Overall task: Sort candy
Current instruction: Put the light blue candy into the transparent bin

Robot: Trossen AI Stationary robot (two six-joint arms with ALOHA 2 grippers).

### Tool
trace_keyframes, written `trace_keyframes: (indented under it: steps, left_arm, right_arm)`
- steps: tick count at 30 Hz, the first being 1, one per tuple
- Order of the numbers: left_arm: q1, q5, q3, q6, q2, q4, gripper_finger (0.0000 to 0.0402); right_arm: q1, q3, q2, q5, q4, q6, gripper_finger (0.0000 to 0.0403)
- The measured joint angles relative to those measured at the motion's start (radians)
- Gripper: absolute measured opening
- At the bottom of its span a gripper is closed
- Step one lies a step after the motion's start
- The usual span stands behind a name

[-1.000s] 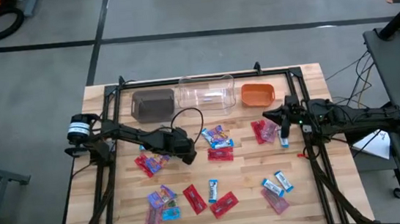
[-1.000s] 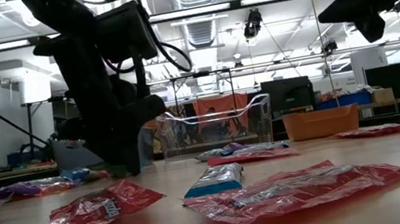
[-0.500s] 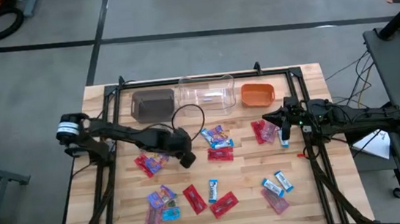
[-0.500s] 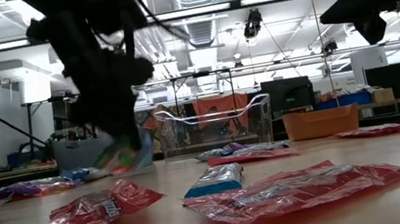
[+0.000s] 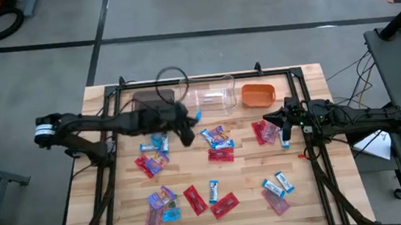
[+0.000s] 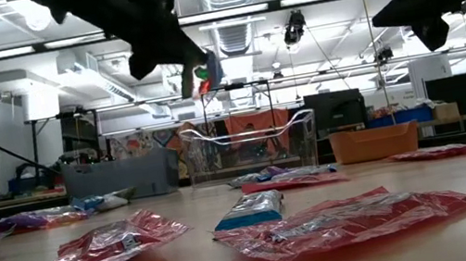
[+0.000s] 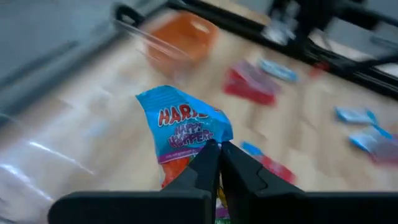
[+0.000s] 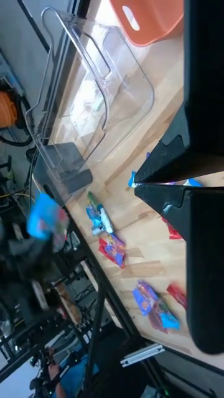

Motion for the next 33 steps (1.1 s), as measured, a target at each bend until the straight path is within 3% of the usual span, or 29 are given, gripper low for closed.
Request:
trace_keyframes:
  steps: [6, 11, 27, 33]
  left_arm:
    - [0.159, 0.003, 0.000, 0.033, 0.060, 0.098, 0.0000]
    - [0.243, 0.094, 0.001, 0.033, 0.146, 0.178, 0.0000]
    - [0.284, 0.103, 0.095, 0.038, 0.288, 0.149, 0.0000]
    - [0.285, 0.103, 0.119, 0.063, 0.293, 0.095, 0.0029]
  right_arm:
    - [0.000, 0.000, 0.000, 0.010, -0.001, -0.001, 0.0009]
    - [0.000, 0.000, 0.000, 0.017, 0.000, -0.002, 0.0009]
    - [0.000, 0.000, 0.001, 0.052, -0.002, 0.014, 0.0009]
    - [0.000, 0.000, 0.001, 0.051, -0.001, 0.049, 0.0022]
